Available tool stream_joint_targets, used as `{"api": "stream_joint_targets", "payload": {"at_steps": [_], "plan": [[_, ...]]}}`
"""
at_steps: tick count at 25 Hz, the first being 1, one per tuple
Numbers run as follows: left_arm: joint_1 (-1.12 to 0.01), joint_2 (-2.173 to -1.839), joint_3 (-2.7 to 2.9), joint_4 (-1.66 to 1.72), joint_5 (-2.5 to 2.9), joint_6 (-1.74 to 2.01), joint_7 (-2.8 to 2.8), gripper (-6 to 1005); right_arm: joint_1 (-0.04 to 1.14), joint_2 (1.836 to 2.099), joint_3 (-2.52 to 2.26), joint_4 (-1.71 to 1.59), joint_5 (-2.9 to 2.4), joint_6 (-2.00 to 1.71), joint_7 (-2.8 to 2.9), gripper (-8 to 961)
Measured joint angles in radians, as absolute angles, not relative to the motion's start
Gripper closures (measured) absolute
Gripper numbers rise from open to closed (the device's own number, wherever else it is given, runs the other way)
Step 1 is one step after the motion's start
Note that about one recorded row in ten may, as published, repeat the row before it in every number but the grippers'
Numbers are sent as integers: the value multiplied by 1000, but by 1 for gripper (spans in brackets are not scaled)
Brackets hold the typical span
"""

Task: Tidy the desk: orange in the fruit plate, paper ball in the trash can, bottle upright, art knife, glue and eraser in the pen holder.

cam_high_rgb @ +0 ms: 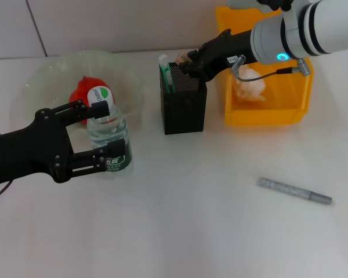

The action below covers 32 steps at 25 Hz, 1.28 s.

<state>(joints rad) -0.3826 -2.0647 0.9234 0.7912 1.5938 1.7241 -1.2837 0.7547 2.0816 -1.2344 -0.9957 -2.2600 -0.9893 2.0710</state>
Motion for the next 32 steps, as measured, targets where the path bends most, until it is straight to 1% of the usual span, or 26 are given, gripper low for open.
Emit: {"api": "stream_joint_targets", "payload": {"at_steps": [10,24,29,32], "plan": [[-375,-2065,923,792,1594,1724,-1284,193,765,2084,-1237,-982,-2250,-985,2071,715],[-370,-2063,923,792,1594,1729,-1277,193,755,2086,-1261,-983,-2244,-963,2076,679],[-368,-2063,923,792,1594,1729,-1278,193,756,2086,-1261,-983,-2236,-963,2076,515],[-367,-2063,923,792,1594,1729,-1280,193,752,2084,-1260,-990,-2225,-972,2073,513]]}}
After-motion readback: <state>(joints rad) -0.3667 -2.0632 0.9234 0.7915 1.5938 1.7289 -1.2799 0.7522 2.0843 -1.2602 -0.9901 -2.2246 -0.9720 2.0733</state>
